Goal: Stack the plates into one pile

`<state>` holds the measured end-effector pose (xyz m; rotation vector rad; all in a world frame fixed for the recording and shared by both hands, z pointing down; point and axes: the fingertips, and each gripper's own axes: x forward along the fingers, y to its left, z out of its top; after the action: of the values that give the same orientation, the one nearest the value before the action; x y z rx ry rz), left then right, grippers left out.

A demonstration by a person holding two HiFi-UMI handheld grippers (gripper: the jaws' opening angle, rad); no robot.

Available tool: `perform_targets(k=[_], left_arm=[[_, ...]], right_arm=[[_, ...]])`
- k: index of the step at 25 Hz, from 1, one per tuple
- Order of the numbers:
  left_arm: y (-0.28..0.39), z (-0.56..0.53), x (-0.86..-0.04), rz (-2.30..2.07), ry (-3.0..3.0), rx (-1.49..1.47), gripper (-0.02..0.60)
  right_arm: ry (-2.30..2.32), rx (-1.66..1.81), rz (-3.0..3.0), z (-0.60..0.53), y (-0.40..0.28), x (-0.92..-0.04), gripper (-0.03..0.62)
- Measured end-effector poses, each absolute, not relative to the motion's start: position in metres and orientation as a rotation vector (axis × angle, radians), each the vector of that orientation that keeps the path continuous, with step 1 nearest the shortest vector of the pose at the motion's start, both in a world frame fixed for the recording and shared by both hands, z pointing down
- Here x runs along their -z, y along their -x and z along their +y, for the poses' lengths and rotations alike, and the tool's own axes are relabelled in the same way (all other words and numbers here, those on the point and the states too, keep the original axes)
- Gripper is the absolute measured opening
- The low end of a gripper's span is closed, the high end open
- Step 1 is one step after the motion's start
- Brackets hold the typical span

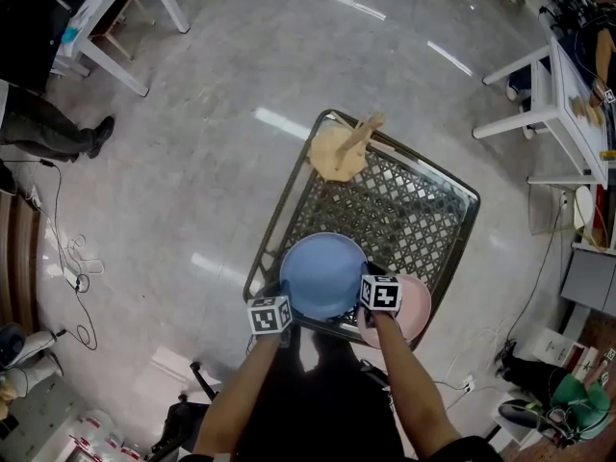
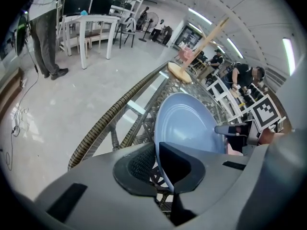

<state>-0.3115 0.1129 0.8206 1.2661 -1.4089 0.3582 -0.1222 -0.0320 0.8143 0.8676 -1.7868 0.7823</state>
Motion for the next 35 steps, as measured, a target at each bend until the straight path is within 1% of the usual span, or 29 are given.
perform_targets(k=[12,22,28,35], left_arm=[[0.336,0.110,-0.799,-1.469,-1.258,-0.354,0.031],[0.337,0.104,-0.751,-1.508,-1.324,-0.362,0.031],[0.318,0.086,-0.721,-1.500,-1.395,-0.353,0.029],[0.265,0.058,-0.695,-1.438,-1.528,-0.404,0.029]], right_arm=[[-0.846,-0.805,-1.836,-0.027,0.140,-0.801,0.021],[-0.876,-0.816,-1.911,-0.026,0.137,-0.759,0.020],[-0.969,-0.854,-1.939,-0.030,0.107,-0.727,0.020],[-1.120,-0.902,-1.934,-0.030,0.042,-0.701,0.020]])
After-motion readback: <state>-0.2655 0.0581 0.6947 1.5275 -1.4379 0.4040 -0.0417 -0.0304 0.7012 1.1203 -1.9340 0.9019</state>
